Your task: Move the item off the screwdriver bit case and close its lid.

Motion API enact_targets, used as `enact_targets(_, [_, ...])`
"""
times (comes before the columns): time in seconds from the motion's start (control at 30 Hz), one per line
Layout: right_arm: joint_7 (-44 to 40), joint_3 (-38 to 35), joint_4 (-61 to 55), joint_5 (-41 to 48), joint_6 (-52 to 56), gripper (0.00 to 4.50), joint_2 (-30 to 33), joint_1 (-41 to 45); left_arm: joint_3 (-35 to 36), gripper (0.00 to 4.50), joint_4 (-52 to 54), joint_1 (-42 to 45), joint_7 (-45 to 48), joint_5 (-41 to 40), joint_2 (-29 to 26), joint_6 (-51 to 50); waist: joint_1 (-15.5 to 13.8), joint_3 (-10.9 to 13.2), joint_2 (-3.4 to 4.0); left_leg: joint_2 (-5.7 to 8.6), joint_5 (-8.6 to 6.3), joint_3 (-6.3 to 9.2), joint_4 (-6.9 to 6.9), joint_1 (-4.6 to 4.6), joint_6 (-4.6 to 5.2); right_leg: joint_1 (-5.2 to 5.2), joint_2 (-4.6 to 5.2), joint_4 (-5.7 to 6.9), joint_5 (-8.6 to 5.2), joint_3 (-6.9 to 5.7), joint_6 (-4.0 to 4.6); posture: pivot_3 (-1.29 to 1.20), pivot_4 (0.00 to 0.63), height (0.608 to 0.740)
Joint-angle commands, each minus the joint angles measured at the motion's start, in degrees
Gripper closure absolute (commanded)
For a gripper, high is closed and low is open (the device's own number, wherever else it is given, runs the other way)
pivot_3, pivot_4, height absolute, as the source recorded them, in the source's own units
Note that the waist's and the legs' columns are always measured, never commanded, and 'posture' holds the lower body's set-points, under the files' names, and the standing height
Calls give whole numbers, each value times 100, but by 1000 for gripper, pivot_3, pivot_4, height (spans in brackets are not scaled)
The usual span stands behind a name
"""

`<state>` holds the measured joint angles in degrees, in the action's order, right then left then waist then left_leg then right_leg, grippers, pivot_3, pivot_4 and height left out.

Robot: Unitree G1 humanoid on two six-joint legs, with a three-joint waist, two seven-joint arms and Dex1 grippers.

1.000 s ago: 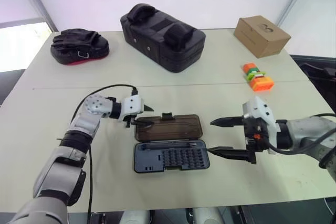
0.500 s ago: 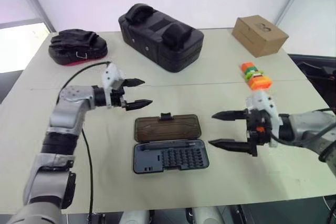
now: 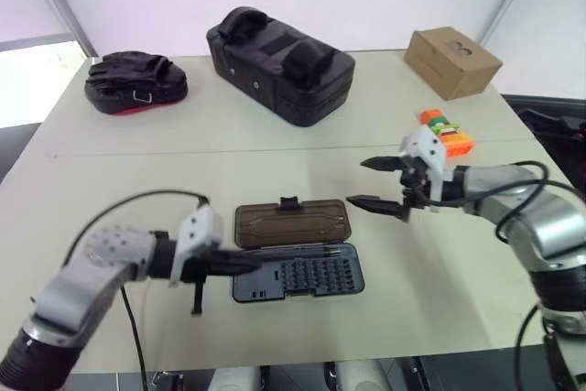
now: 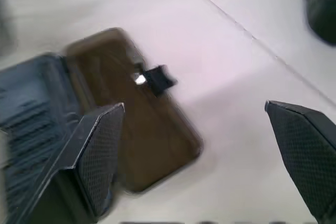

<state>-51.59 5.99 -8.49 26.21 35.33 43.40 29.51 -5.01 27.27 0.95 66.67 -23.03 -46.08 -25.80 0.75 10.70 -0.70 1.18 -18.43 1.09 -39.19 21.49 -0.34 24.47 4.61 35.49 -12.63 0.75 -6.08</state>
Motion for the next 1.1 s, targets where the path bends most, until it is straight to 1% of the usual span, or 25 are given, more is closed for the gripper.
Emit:
enact_targets(0.03, [-5,70,173,-195,-245,0,-244,251,-280,4457,82,-141,-247,464,106,603,-24,1,2,1,0,0,0,2,0,0,2,1,0,0,0,0,150,740])
enact_targets(0.13, [-59,192,345,-409,-419,0,-404,271,-394,4457,17,-189,-524,507,347,631,-29,0,1,5,0,1,0,3,0,-2,8,-2,0,0,1,0,150,740])
enact_targets(0.23, [-53,156,434,-450,-417,0,-534,298,-487,4457,-100,-252,-638,674,438,781,-9,1,1,6,0,1,0,3,0,-2,9,-3,1,0,0,0,150,740])
enact_targets(0.33, [-188,177,386,-473,-370,0,-495,233,-512,4457,-349,-285,-793,815,529,977,-6,0,3,4,0,1,3,0,0,-1,7,0,1,-1,0,0,150,740])
enact_targets(0.47, [-402,299,479,-632,-376,0,-378,196,-661,4457,-547,-412,-693,993,390,1124,-2,-2,6,2,0,1,3,-3,0,-2,6,1,1,-2,0,0,150,740])
enact_targets(0.63, [-621,507,905,-832,-347,0,-442,379,-817,4457,-741,-545,-622,1082,294,1292,7,-7,14,2,0,-1,3,-9,0,-6,6,1,1,-2,1,0,150,740])
enact_targets(0.8, [-913,897,1505,-1287,-816,0,-531,633,-852,4457,-737,-638,-714,1077,306,1275,10,-18,30,2,0,-2,3,-11,0,-6,5,1,1,-2,1,0,150,740])
enact_targets(0.93, [-998,1181,2116,-1720,-1158,0,-718,928,-887,4457,-722,-708,-699,1147,243,1350,23,-22,36,2,0,-3,4,-12,1,-7,5,1,1,-2,0,0,150,740])
enact_targets(1.03, [-1022,1375,2540,-2050,-1176,0,-790,1129,-888,4457,-738,-684,-735,1162,253,1378,19,-25,41,2,0,-3,4,-12,1,-7,4,2,1,-2,1,0,150,740])
enact_targets(1.1, [-999,1517,2822,-2275,-1160,544,-858,1254,-884,4500,-752,-661,-762,1169,268,1391,19,-31,43,2,0,-3,4,-12,0,-7,5,1,1,-2,1,0,150,740])
